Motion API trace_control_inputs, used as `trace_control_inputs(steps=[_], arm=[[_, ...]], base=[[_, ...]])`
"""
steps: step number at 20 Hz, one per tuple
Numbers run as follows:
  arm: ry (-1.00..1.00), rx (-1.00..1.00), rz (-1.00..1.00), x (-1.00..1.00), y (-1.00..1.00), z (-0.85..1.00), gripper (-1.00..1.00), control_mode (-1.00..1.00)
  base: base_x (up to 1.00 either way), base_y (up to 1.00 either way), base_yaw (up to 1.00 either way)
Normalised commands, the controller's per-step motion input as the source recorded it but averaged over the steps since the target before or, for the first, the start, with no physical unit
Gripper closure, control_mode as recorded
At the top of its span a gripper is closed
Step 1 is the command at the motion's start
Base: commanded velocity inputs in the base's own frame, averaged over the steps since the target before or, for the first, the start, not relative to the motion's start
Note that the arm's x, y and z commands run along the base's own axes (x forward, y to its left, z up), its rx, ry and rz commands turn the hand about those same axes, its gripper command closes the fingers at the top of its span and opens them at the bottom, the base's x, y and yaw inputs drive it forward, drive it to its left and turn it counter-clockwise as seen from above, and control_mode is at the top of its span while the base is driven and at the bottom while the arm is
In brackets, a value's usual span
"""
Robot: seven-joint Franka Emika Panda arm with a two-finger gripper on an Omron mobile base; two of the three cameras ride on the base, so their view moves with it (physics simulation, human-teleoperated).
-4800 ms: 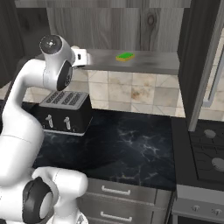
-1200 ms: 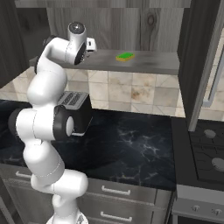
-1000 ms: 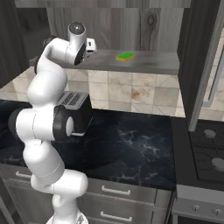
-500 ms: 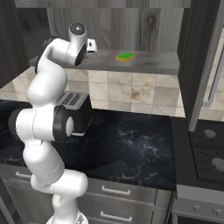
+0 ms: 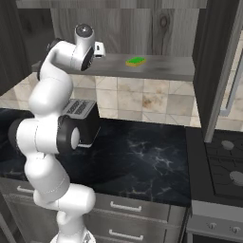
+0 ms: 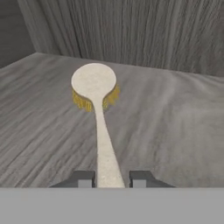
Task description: Locate and retrieve the dish brush and sponge from the cabinet. Place them next to the sink.
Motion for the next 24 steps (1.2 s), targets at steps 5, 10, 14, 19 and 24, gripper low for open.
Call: trace_control_inputs(steps=[5, 10, 14, 19, 24], arm=[[0.0, 0.0, -0.05, -0.31, -0.01, 0.01, 1.0, -1.0], [-0.02, 0.0, -0.05, -0.37, 0.0, 0.08, 1.0, -1.0], [-0.09, 0.0, -0.02, -0.39, 0.0, 0.24, 1.0, -1.0], [-0.1, 0.01, -0.02, -0.42, -0.01, 0.3, 1.0, -1.0], [-0.03, 0.01, -0.03, -0.47, -0.11, 0.12, 1.0, -1.0]], base=[[0.0, 0.0, 0.0], [0.0, 0.0, 0.0], [0.0, 0.0, 0.0], [0.0, 0.0, 0.0], [0.0, 0.0, 0.0]])
